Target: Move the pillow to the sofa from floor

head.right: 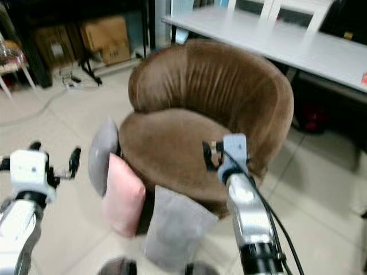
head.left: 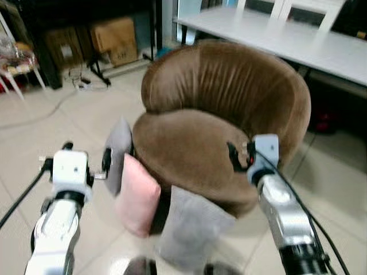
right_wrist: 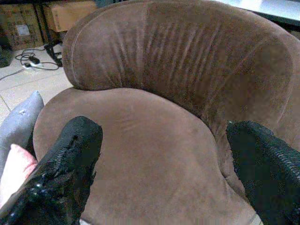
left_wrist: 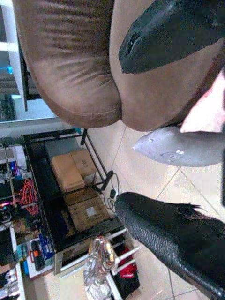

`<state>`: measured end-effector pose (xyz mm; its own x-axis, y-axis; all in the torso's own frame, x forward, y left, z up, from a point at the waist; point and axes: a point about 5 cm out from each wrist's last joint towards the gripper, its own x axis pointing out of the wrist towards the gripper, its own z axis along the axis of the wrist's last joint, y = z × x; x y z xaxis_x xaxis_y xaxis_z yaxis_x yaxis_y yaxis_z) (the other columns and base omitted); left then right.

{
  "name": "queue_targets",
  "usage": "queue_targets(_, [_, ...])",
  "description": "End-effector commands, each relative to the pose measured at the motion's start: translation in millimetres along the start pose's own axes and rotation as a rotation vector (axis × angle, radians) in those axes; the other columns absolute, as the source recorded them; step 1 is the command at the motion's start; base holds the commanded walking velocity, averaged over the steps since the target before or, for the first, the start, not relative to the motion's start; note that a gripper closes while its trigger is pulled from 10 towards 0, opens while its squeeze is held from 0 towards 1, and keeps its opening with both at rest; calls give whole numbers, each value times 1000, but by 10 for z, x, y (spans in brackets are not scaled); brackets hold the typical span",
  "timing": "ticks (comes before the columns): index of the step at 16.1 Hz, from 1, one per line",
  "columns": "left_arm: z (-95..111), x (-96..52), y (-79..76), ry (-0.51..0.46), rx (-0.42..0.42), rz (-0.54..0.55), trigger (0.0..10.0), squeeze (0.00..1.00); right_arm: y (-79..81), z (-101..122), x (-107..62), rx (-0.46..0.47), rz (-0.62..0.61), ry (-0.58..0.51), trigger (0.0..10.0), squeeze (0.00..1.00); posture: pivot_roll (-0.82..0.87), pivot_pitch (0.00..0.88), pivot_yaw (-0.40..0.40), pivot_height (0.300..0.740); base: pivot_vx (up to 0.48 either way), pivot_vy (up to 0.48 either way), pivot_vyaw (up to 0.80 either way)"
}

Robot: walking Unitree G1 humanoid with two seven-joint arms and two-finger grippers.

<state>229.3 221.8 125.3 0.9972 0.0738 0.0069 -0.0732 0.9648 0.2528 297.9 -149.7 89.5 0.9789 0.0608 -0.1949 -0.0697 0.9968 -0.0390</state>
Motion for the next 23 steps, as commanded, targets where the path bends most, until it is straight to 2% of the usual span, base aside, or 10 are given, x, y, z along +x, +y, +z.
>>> queue_targets(1, [-24, -6, -12, 11, 6, -9, 10000, 0, -6, 26, 4, -10, -5, -12, 10000, 0, -31, 0, -41, 626, 0, 0, 0])
queue_targets(2, [-24, -5, -13, 12, 9, -11, 10000, 0, -6, 30, 7, -58, -8, -21, 10000, 0, -32, 0, -41, 616, 0, 0, 0])
queue_targets(7, [-45, 10, -40, 27, -19, -33, 10000, 35, 9, 45, 6, -49, -10, -37, 10000, 0, -41, 0, -35, 616, 0, 0, 0])
queue_targets(8, [-48, 11, -47, 31, -29, -35, 10000, 216, 9, 38, 7, -38, -7, -28, 10000, 0, -42, 0, -34, 616, 0, 0, 0])
queue_targets(9, [-50, 13, -50, 32, -35, -37, 10000, 455, 11, 34, 6, -25, 0, -25, 10000, 0, -42, 0, -34, 616, 0, 0, 0])
queue_targets(10, [-47, 17, -51, 29, -31, -41, 10000, 796, 13, 30, 1, -27, 8, -26, 10000, 973, -42, 0, -36, 616, 0, 0, 0])
queue_targets(11, [-43, 19, -48, 22, -21, -42, 10000, 843, 1, 28, -1, -54, 8, -38, 10000, 1000, -42, 0, -36, 616, 0, 0, 0])
queue_targets(13, [-36, 21, -42, 15, -5, -42, 10000, 839, -10, 32, 2, -74, 6, -50, 10000, 1000, -39, 0, -37, 616, 0, 0, 0])
queue_targets(15, [-23, 28, -25, 4, 8, -43, 10000, 835, 9, 33, 1, 10, 45, -60, 10000, 1000, -39, 0, -34, 616, 0, 0, 0])
queue_targets(23, [-17, 48, -28, -4, -2, -54, 10000, 804, 8, 33, 29, 26, 16, -44, 10000, 1000, -38, 0, -33, 616, 231, 0, 0])
